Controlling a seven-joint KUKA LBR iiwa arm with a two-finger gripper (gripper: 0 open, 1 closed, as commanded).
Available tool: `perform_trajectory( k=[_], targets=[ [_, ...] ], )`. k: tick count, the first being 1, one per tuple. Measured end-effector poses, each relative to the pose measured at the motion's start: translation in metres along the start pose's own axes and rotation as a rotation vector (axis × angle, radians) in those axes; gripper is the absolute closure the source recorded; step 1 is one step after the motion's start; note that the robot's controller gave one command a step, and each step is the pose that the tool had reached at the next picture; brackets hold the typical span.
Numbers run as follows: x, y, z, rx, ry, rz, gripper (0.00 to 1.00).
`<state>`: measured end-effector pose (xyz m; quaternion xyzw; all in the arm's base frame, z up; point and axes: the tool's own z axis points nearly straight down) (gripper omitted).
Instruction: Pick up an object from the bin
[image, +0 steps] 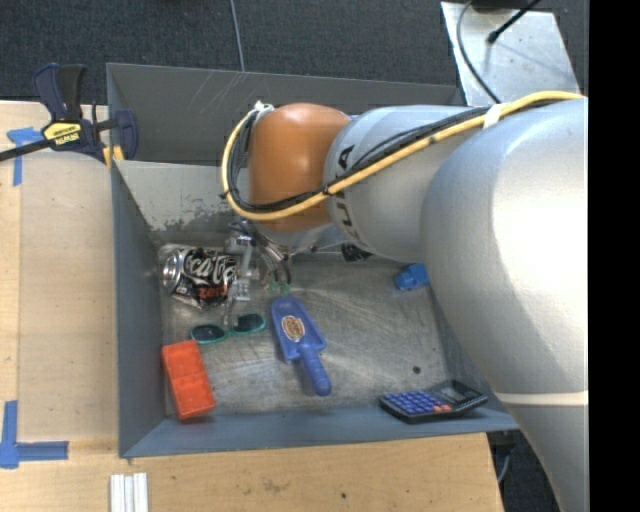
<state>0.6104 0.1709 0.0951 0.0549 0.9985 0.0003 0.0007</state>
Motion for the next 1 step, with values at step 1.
perform_trajectory(
  k=[1],
  targets=[
    [0.0043, 0.0136, -0.0121, 0.001, 0.000, -0.056, 0.00]
  ],
)
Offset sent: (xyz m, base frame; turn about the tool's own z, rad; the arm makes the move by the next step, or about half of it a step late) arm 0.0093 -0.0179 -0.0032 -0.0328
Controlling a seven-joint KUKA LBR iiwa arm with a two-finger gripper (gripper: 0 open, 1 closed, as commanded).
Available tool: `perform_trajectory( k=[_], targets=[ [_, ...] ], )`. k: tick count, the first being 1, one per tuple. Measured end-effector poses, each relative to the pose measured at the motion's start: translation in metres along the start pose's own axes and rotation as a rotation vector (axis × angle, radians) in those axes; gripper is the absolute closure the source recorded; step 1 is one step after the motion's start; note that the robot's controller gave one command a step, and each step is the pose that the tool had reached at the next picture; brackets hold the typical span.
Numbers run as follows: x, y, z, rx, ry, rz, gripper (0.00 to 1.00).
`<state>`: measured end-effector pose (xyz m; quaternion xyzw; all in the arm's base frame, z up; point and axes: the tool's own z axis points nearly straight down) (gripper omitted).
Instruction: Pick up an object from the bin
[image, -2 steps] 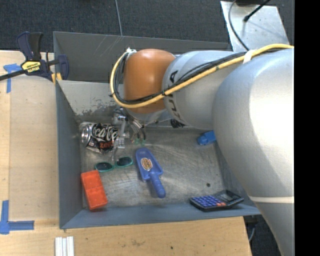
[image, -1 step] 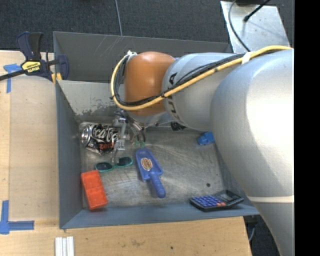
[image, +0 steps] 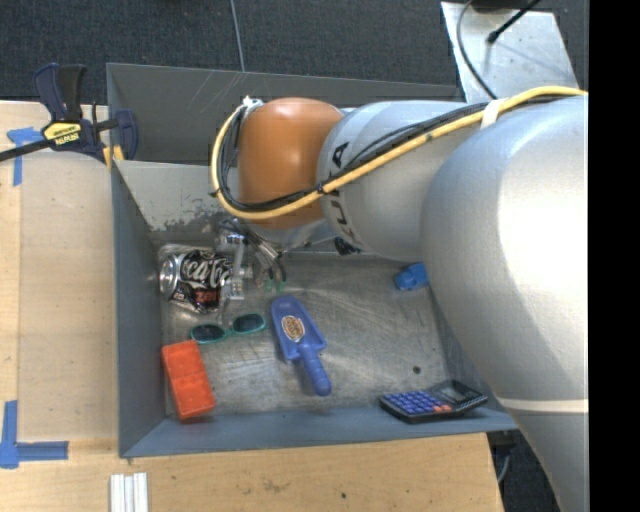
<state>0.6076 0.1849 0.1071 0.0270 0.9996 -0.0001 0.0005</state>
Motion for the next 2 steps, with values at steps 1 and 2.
perform_trajectory(
  k=[1, 2],
  targets=[
    [-0.0147, -0.0320, 0.0145, 0.000, 0.000, 0.025, 1.00],
    [-0.0147, -0.0320, 0.0145, 0.000, 0.000, 0.025, 1.00]
  ],
)
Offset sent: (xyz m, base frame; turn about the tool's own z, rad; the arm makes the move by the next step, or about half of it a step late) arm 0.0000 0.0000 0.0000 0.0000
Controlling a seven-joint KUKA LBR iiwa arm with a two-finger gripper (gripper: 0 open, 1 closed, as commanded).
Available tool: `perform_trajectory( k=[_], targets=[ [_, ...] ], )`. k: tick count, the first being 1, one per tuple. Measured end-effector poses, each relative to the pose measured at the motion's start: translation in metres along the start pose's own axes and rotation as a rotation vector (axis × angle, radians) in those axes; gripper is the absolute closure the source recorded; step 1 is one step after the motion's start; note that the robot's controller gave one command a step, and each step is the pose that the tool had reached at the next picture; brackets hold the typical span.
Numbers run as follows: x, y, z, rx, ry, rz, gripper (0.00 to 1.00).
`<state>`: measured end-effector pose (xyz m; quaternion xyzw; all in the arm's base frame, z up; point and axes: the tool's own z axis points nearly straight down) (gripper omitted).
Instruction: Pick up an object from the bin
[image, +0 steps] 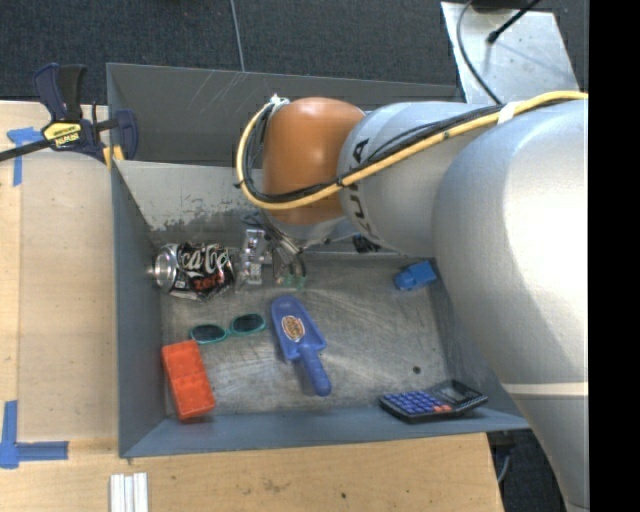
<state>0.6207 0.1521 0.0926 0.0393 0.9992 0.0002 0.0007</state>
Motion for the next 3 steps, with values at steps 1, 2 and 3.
perform_trajectory(
  k=[1, 2, 3],
  targets=[
    [0.001, 0.003, -0.035, 0.001, 0.003, -0.089, 1.00],
    [0.053, -0.020, -0.019, 0.000, 0.000, -0.212, 0.00],
    [0.052, -0.020, -0.019, -0.001, -0.001, -0.211, 0.00]
  ],
)
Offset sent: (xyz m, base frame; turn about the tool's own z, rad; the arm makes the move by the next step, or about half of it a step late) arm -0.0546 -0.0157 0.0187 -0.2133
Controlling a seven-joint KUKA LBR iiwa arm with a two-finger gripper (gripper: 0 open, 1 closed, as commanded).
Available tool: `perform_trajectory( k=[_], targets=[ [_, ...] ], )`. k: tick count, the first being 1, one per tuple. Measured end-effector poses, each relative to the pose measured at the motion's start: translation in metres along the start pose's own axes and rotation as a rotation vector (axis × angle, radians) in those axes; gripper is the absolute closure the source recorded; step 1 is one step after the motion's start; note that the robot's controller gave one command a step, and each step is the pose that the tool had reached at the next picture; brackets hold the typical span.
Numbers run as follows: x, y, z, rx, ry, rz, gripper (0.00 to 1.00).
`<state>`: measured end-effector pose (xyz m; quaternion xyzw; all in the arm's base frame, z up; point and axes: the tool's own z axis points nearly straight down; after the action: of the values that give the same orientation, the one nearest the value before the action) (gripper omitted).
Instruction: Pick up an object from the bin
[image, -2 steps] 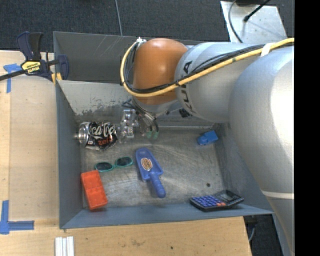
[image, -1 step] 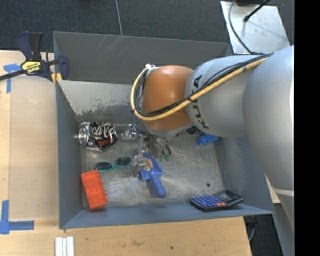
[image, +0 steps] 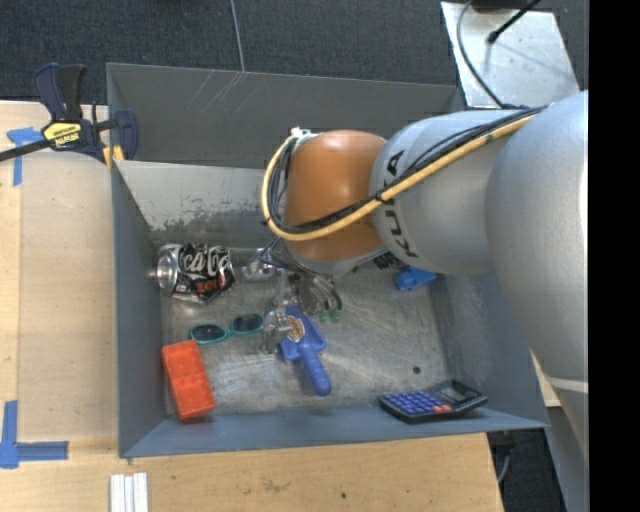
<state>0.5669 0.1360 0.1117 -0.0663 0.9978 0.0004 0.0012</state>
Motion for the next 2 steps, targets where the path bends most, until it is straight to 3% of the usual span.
perform_trajectory(
  k=[1, 2],
  targets=[
    [0.005, -0.005, 0.015, 0.000, -0.005, -0.068, 0.00],
    [-0.027, 0.017, 0.034, -0.003, -0.026, -0.057, 1.00]
  ],
)
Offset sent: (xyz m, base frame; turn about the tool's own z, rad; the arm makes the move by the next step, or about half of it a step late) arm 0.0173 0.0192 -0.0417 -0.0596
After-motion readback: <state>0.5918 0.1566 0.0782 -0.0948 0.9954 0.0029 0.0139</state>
